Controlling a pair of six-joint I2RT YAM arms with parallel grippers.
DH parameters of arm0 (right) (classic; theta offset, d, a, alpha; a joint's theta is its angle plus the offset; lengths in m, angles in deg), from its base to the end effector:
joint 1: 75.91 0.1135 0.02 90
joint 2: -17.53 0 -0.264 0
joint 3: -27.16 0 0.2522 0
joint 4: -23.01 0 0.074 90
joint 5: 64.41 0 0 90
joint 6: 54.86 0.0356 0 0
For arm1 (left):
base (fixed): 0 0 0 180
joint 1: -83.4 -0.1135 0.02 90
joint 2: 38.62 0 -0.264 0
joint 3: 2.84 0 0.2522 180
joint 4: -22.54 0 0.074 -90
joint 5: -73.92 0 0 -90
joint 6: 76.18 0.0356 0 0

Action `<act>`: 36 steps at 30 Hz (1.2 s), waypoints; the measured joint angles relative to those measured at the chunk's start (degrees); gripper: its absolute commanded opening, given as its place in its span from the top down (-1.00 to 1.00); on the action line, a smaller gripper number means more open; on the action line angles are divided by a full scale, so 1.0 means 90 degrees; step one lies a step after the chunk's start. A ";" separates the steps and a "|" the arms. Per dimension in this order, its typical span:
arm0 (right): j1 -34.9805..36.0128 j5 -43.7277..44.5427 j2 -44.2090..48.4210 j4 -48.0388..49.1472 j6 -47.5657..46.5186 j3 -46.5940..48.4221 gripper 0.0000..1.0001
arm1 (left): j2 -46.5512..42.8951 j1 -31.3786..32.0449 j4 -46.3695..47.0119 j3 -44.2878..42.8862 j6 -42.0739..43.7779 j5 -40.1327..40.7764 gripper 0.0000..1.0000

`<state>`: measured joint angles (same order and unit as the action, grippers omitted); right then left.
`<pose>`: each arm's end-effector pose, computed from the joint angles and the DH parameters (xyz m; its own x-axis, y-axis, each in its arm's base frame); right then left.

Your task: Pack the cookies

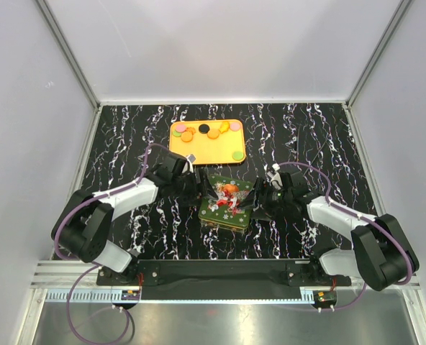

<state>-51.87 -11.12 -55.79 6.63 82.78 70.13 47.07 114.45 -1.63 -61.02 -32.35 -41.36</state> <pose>0.2033 0.1140 0.1643 -0.9659 0.2178 -0.1402 0.0192 0.6000 0.7998 0.2403 -0.1624 0.1769 -0.9656 -0.1801 -0.1877 -0.0048 0.7338 -0.6793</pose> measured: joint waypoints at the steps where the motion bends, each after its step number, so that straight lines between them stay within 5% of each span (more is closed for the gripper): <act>1: 0.0000 0.0000 -0.0005 0.0002 0.0010 0.0000 -0.68 | 0.0000 0.0000 0.0000 0.0000 -0.0002 0.0012 -0.62; 15: 0.0010 0.0126 -0.0010 -0.0245 -0.0136 0.0022 -0.71 | 0.0000 0.0083 0.0100 0.0000 -0.0051 0.0034 -0.62; 28: 0.0007 -0.0248 -0.0330 0.0053 0.0274 -0.0063 -0.37 | 0.0000 0.0294 0.0112 0.0000 -0.0080 0.0658 -0.62; 36: -0.0092 -0.0952 -0.0602 0.0738 0.0942 -0.0347 -0.47 | -0.0049 0.0593 0.0070 -0.0002 0.0041 0.1350 -0.62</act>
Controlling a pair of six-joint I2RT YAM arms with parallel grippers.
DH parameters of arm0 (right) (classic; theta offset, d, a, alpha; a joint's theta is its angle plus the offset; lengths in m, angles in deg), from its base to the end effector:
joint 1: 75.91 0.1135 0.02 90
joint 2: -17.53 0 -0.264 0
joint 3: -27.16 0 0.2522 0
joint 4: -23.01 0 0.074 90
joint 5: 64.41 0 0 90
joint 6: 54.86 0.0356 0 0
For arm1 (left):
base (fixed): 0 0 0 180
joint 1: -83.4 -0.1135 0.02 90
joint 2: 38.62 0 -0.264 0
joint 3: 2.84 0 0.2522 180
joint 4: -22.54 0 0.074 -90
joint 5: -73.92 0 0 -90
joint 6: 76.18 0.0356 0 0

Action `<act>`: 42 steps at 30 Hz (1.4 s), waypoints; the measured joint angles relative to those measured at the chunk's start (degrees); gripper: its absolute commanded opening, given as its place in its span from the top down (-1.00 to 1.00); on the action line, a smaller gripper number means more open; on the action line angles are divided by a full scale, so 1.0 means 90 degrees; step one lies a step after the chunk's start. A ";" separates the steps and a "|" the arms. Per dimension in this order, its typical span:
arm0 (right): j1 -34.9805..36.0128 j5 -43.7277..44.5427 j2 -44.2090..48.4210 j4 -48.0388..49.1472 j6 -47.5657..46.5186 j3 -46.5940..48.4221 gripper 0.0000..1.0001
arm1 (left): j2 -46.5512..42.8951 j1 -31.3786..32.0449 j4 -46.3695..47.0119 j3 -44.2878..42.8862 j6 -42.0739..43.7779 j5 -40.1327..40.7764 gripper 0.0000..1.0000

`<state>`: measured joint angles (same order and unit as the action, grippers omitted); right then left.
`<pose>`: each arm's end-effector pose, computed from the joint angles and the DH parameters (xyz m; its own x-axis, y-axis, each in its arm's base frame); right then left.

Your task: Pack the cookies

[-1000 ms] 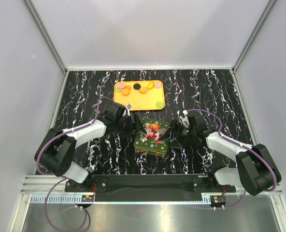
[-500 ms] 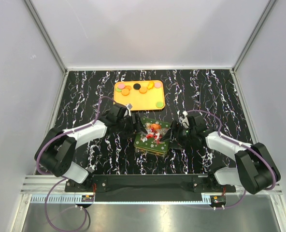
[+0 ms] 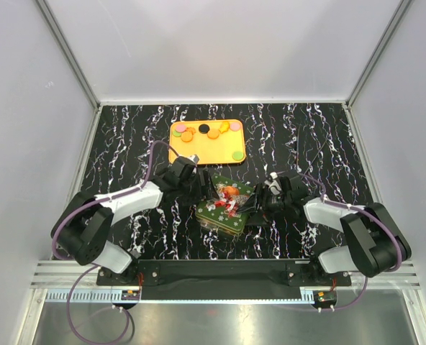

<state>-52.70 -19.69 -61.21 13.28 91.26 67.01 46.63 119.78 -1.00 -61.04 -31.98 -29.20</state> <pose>0.2016 0.1140 0.1398 -0.9730 0.2184 0.0741 0.1773 0.5028 0.8460 0.2301 -0.1795 0.1779 -0.9310 -0.1813 -0.3169 0.0377 0.8156 -0.5774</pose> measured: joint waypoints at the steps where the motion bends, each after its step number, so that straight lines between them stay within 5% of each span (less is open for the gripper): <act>1: -0.0015 -0.0112 -0.0034 0.0202 0.0138 -0.0061 -0.47 | -0.0027 0.0053 -0.0024 -0.0002 0.0036 0.0112 -0.62; 13: -0.0170 -0.0699 -0.0559 0.2178 0.1479 -0.0712 -0.42 | -0.0185 0.0321 -0.0136 -0.0005 0.0158 0.0760 -0.63; 24: -0.0304 0.1387 0.0053 -0.2132 -0.1209 0.1673 -0.61 | -0.0398 0.0908 0.0102 0.0277 -0.0478 0.0811 -0.77; 30: -0.0338 0.1960 -0.0476 -0.2458 -0.1974 0.2361 -0.67 | -0.0617 0.1239 -0.0070 0.0306 -0.0704 0.0493 -0.93; 36: -0.0287 0.2397 -0.0532 -0.3060 -0.2487 0.2492 -0.80 | -0.1137 0.0678 0.0005 0.0313 -0.0685 0.0272 -0.95; 42: -0.0274 0.2936 -0.0255 -0.3456 -0.2798 0.2720 -0.75 | -0.1379 0.0338 -0.0253 0.0182 -0.0461 0.0420 -0.72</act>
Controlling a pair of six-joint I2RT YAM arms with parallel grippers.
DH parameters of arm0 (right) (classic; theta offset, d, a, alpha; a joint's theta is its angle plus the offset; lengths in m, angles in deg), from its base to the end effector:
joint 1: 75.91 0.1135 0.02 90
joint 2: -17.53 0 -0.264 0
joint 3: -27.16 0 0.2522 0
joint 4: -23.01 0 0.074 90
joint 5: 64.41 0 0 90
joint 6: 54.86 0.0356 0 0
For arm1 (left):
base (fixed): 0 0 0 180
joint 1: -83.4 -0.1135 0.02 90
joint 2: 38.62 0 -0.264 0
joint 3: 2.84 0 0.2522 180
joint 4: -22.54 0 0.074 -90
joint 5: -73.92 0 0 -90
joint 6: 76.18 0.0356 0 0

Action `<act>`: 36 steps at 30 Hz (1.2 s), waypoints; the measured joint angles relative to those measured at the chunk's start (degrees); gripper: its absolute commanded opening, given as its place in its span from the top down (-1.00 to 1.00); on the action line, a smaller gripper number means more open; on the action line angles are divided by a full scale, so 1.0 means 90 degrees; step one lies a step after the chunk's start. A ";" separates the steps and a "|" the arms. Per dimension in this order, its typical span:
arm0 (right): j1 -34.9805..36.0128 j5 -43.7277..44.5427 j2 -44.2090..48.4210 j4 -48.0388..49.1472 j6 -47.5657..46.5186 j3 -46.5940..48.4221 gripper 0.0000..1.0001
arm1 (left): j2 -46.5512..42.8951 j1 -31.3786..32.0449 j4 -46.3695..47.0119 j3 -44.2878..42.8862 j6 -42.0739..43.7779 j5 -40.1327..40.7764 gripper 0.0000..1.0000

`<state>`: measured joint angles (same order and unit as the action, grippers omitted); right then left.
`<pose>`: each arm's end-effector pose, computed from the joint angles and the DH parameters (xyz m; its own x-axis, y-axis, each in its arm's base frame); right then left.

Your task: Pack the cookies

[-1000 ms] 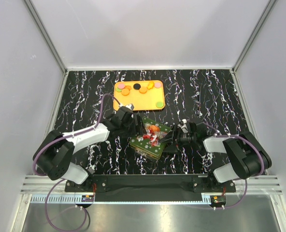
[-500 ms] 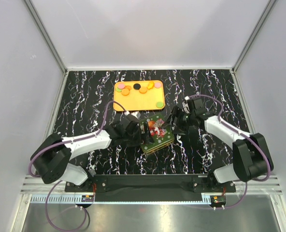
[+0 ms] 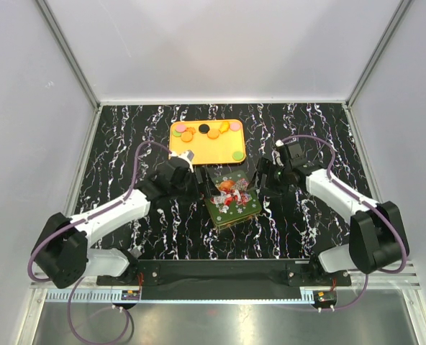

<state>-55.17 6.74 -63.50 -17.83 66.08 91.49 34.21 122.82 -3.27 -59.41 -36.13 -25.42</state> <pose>0.2561 0.1093 0.2109 -0.9325 0.1672 -0.3202 -0.0208 0.8601 0.5098 0.2012 -0.1729 0.2220 -0.8839 -0.2512 -0.3944 0.0668 0.7670 -0.6382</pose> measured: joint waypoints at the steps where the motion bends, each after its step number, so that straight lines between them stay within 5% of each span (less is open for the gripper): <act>1: 0.0000 0.0032 0.0063 -0.0012 -0.0015 0.0010 -0.70 | -0.0005 -0.0039 -0.0100 -0.0090 0.0073 0.0051 -0.68; 6: 0.0000 0.0027 0.0175 0.0010 -0.0005 0.0012 -0.45 | 0.0027 -0.0199 -0.0107 -0.0765 0.0389 0.0019 0.01; 9: 0.0000 0.0010 0.0192 0.0027 0.0027 0.0010 -0.36 | 0.0197 -0.0338 0.0573 -0.0998 0.0486 -0.0418 0.61; 11: 0.0000 -0.0015 0.0245 0.0027 0.0039 0.0010 -0.30 | 0.0440 -0.0476 0.1100 -0.1044 0.0454 -0.0794 0.82; 18: 0.0000 -0.0036 0.0527 0.0027 0.0044 0.0010 -0.27 | 0.2011 -0.0979 0.3985 -0.0639 -0.0362 -0.1950 1.00; 23: 0.0019 -0.0034 0.0517 0.0061 0.0044 -0.0019 -0.27 | 0.4216 -0.1059 0.6725 -0.0024 -0.1809 -0.2698 1.00; 27: 0.0068 -0.0024 0.0486 0.0100 0.0041 -0.0124 -0.27 | 0.4830 -0.1107 0.8774 0.0155 -0.2616 -0.2839 1.00; 31: 0.0085 -0.0019 0.0474 0.0097 0.0041 -0.0148 -0.27 | 0.4697 -0.1095 0.8820 0.0296 -0.2545 -0.2771 1.00; 36: 0.0085 -0.0017 0.0471 0.0095 0.0036 -0.0148 -0.28 | 0.3990 -0.1069 0.7368 0.0391 -0.1911 -0.2625 0.86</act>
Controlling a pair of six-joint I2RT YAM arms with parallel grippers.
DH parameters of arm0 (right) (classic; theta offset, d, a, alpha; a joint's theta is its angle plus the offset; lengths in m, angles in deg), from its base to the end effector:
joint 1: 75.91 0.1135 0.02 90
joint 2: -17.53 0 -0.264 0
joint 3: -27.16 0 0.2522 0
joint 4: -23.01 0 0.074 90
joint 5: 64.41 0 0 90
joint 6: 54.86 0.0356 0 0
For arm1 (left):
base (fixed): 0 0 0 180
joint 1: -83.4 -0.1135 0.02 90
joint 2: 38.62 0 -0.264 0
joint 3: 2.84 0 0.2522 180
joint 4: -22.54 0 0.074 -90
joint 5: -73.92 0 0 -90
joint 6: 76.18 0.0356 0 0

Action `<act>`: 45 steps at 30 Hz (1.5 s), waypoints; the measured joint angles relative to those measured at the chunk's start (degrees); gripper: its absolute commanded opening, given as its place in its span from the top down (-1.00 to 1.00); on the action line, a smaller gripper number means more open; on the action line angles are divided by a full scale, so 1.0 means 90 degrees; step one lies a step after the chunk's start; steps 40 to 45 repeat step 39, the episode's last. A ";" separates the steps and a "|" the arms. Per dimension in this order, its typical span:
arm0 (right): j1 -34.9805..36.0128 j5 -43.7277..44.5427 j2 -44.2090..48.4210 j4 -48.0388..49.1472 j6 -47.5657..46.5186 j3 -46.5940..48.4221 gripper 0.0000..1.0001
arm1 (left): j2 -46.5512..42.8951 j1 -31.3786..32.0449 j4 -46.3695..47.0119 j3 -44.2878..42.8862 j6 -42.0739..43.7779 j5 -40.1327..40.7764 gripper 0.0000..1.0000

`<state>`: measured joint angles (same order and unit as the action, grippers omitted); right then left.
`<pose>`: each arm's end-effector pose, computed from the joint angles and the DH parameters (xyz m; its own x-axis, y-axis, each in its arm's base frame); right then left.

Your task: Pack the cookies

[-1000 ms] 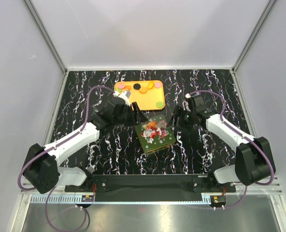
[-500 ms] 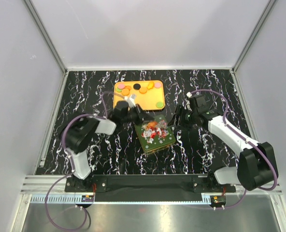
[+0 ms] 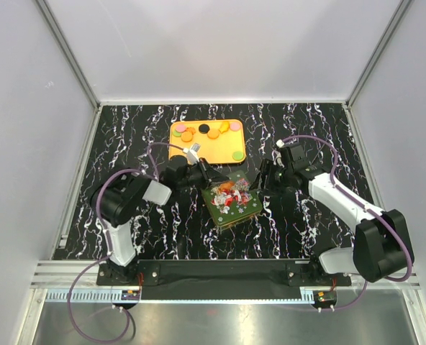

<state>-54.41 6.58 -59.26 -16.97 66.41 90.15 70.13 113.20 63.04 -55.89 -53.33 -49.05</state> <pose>0.2453 0.1091 0.2235 -0.9144 0.1673 -0.3686 -0.0596 0.8451 0.5313 0.2917 -0.1894 0.1279 -0.8925 -0.3798 -0.2432 0.1292 0.3014 -0.9447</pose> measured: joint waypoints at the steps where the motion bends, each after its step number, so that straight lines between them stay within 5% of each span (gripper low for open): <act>1: 0.0000 0.0000 -0.0007 0.0000 0.0000 0.0002 -0.29 | -0.0209 0.0005 -0.0408 0.0002 0.0177 0.0070 0.84; 11: 0.0172 0.0265 0.0002 -0.0131 -0.0034 0.0002 -0.58 | -0.2106 0.0024 -0.3543 -0.0495 0.1651 0.1265 0.17; 16: 0.0197 0.0551 0.0789 -0.0175 -0.0049 -0.0109 -0.99 | -0.3116 0.0056 -0.5139 -0.0765 0.2266 0.2093 -0.11; 24: 0.0204 0.0981 0.2118 -0.0219 -0.0051 -0.0119 -1.00 | -0.5115 0.0141 -0.7487 -0.0855 0.3315 0.3138 -0.78; 33: 0.0209 0.1732 0.3024 -0.0806 -0.0104 0.0002 -0.99 | -0.6982 0.0151 -0.9051 -0.0852 0.4119 0.3823 -0.87; 45: 0.0209 0.2045 0.3512 -0.0967 -0.0124 0.0002 -0.99 | -0.7259 0.0151 -0.9398 -0.0685 0.4296 0.3925 -0.87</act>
